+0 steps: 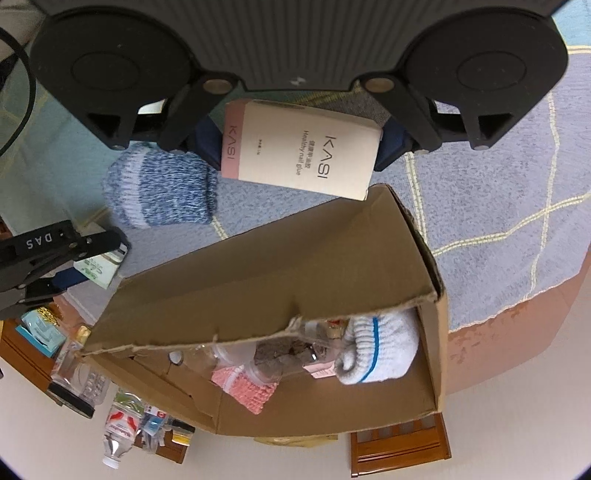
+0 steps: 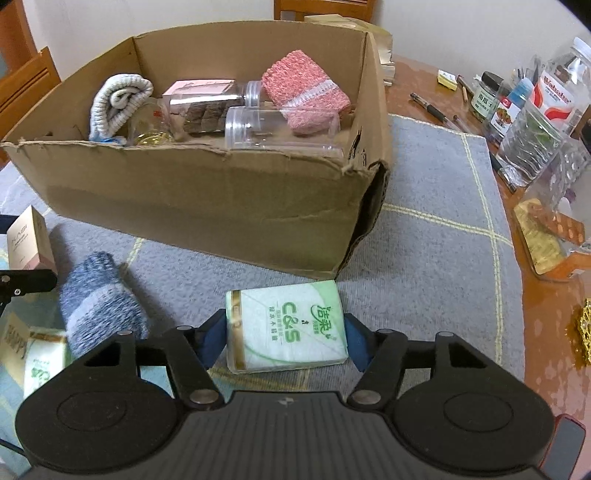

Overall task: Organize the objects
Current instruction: 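Grasp the white KASI box with the left gripper while the right grasps the C&S tissue pack, then carry the KASI box and tissue pack over the box and open both grippers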

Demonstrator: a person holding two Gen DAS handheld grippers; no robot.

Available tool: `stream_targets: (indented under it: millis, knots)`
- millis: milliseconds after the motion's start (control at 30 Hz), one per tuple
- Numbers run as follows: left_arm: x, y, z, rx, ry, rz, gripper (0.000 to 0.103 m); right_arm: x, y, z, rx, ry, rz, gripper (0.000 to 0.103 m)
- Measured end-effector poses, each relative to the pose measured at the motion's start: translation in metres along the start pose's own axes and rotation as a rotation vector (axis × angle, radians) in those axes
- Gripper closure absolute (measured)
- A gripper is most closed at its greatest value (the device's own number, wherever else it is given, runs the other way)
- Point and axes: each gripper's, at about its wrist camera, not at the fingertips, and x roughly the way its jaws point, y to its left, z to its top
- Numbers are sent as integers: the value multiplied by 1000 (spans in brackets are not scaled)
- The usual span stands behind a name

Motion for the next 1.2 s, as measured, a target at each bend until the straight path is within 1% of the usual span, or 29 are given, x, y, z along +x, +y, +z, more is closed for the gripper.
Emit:
stream_targets:
  millis: [133,300,467,600,800,967,1000,1033,1100,1200]
  knots:
    - [-17,-7,8,2,9,-20,20,-18,0,1,-22,2,18,33]
    - [-49,-20,24,23,-11,-60,20,-52,0,8,-76,-29,41,33]
    - [-76,-31,50,55,-78,-83,20,-81,0,22,-122,-78,76,33]
    - [-87,-38,73,72,-129,-94,20,-101,3,34,-160,-133,91,33]
    - [-79,-46,111,96,-179,-77,20,-116,2,52,-185,-189,101,33]
    - [-62,-48,133,76,-191,-62,20,-116,-1,63,-189,-209,102,33]
    - [-58,-47,136,73,-189,-50,19,-115,-2,65,-188,-209,103,33]
    - [-53,-47,138,67,-180,-34,14,-114,-3,67,-188,-210,102,33]
    - [-44,-42,140,45,-161,-13,8,-111,-4,71,-188,-210,103,33]
    - [-39,-34,135,9,-138,-17,8,-106,-6,78,-193,-210,110,33]
